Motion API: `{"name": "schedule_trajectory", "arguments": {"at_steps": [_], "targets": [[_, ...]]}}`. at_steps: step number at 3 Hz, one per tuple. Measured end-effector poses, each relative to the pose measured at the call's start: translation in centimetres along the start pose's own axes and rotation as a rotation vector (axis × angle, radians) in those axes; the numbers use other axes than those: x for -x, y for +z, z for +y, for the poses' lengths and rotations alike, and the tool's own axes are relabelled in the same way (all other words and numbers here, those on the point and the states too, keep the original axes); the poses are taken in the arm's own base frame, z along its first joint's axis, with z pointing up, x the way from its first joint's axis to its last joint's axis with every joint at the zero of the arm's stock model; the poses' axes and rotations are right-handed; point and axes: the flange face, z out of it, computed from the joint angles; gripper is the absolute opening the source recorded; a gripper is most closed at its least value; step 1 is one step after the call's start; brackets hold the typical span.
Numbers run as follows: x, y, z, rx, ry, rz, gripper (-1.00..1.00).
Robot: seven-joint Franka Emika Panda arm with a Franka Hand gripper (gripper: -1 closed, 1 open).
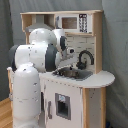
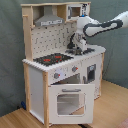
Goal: Play with the kitchen
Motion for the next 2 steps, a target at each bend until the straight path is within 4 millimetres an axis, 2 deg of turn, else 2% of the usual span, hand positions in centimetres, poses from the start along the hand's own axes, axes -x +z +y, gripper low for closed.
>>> {"name": "schedule_trajectory", "arguments": {"at_steps": [1, 2], "targets": [[-0.6, 1.1, -0.1, -0.008, 0.056, 0.009, 1.00], [-1.0, 3.0, -1.3, -0.008, 0.049, -0.020, 1.00]]}}
